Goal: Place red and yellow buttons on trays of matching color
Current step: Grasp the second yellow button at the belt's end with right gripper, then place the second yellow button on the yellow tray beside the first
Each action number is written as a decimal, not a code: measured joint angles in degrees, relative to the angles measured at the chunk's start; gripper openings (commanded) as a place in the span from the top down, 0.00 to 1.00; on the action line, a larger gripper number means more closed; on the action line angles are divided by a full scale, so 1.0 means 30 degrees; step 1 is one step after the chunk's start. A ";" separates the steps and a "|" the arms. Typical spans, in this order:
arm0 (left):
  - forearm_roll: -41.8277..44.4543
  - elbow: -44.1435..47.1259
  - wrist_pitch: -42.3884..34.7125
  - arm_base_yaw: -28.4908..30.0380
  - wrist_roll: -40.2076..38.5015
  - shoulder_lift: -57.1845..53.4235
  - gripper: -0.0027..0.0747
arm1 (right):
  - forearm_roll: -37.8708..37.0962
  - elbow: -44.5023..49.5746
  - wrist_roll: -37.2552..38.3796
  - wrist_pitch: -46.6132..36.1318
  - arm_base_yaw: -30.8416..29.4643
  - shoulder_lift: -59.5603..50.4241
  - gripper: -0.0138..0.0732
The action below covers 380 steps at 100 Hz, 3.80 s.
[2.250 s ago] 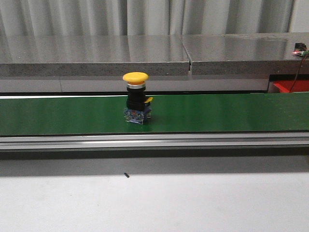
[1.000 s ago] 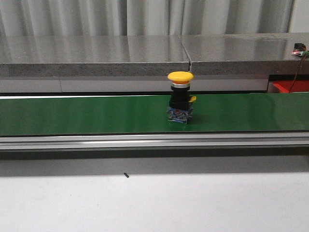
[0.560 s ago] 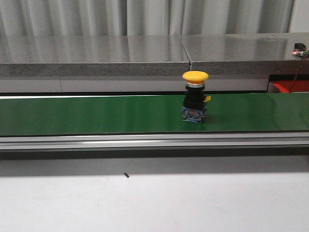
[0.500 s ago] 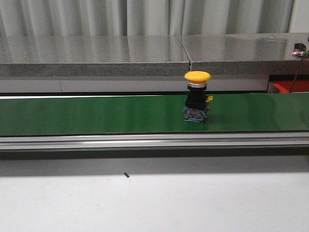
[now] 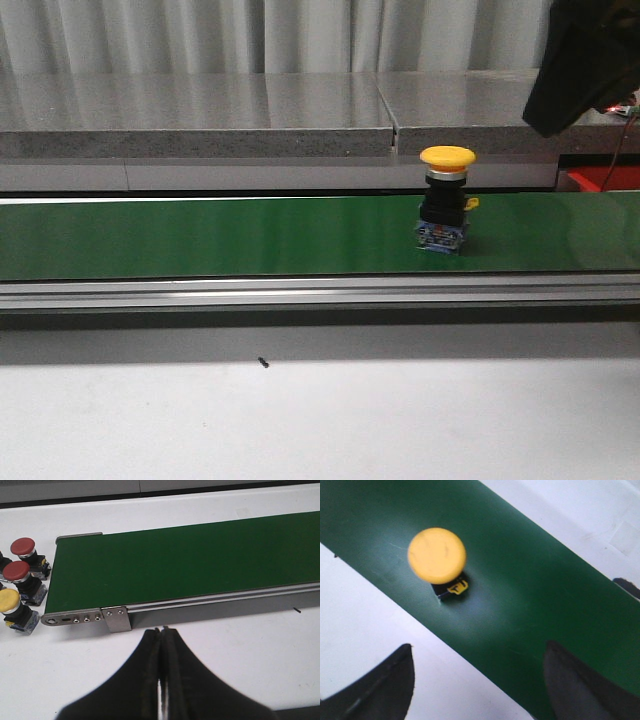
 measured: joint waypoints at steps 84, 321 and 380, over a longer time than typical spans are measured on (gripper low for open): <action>0.0000 0.0000 0.0000 0.0000 0.0000 0.0000 0.99 | 0.0546 -0.0584 -0.0829 -0.2154 0.0747 0.4325 0.60; 0.0000 0.0000 0.0000 0.0000 0.0000 0.0000 0.99 | 0.1965 0.5385 0.4049 -0.6751 -1.2830 0.3624 0.47; 0.0000 0.0000 0.0000 0.0000 0.0000 0.0000 0.99 | 0.1988 0.5385 0.4049 -0.6971 -1.2983 0.2383 0.23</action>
